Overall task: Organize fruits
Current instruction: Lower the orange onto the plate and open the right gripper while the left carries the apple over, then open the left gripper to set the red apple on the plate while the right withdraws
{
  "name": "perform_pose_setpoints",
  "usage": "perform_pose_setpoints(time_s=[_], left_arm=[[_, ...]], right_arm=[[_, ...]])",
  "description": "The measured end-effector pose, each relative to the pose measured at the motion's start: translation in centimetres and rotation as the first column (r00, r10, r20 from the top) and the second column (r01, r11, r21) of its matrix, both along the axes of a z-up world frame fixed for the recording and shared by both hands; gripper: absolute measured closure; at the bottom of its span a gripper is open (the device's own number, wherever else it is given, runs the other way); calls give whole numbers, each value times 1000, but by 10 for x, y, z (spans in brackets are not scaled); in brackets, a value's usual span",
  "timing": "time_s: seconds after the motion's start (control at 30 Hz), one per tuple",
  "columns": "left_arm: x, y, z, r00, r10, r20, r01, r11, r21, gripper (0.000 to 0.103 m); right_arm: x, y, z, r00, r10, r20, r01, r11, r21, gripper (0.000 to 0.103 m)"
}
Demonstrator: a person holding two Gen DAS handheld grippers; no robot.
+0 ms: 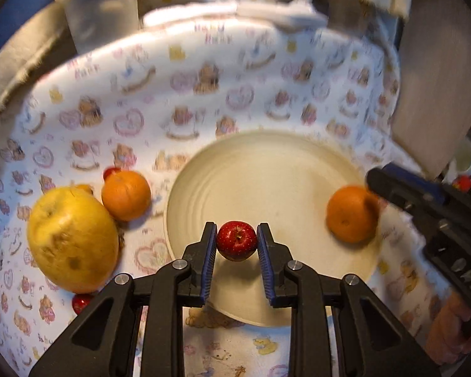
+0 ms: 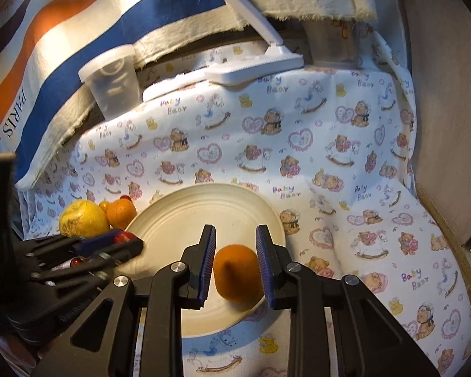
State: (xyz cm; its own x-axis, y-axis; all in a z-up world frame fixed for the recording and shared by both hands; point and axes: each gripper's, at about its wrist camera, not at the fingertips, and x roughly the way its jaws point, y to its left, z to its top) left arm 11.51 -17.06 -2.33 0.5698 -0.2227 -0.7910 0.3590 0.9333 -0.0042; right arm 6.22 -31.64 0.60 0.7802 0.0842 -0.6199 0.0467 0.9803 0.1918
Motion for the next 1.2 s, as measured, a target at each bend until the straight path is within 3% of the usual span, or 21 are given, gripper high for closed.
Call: perform_pose_setpoints(time_s=[0.13, 0.33, 0.5, 0.73, 0.87, 0.93, 1.07, 1.13, 1.2], left_arm=[[0, 0, -11, 1000, 4, -31, -3, 1000, 11, 78], [-5, 4, -5, 1000, 14, 14, -14, 1000, 13, 77], [-15, 10, 6, 997, 13, 82, -14, 1000, 15, 53], [-26, 27, 25, 985, 42, 168, -40, 999, -15, 45], [-40, 42, 35, 958, 45, 282, -42, 999, -18, 30], [-46, 53, 40, 950, 58, 306, -46, 998, -48, 26], [-58, 84, 49, 924, 133, 358, -99, 989, -112, 22], [-66, 98, 53, 904, 169, 394, -129, 984, -126, 19], [-75, 109, 56, 879, 195, 435, -154, 980, -128, 11]], right_arm=[[1, 0, -2, 1000, -2, -10, 2, 1000, -2, 75], [2, 3, -4, 1000, -15, -9, 15, 999, -36, 75], [-1, 2, 0, 1000, -17, 14, 17, 999, -32, 75], [-6, 7, 6, 999, -13, 46, 16, 998, -61, 72], [-10, 9, 9, 998, -4, 64, 8, 998, -64, 68], [-13, 10, 12, 997, 0, 83, 5, 998, -62, 57], [-23, 17, 20, 988, 14, 155, 2, 995, -99, 48], [-29, 22, 25, 979, 36, 199, -16, 994, -104, 35], [-35, 26, 28, 971, 54, 232, -31, 994, -100, 34]])
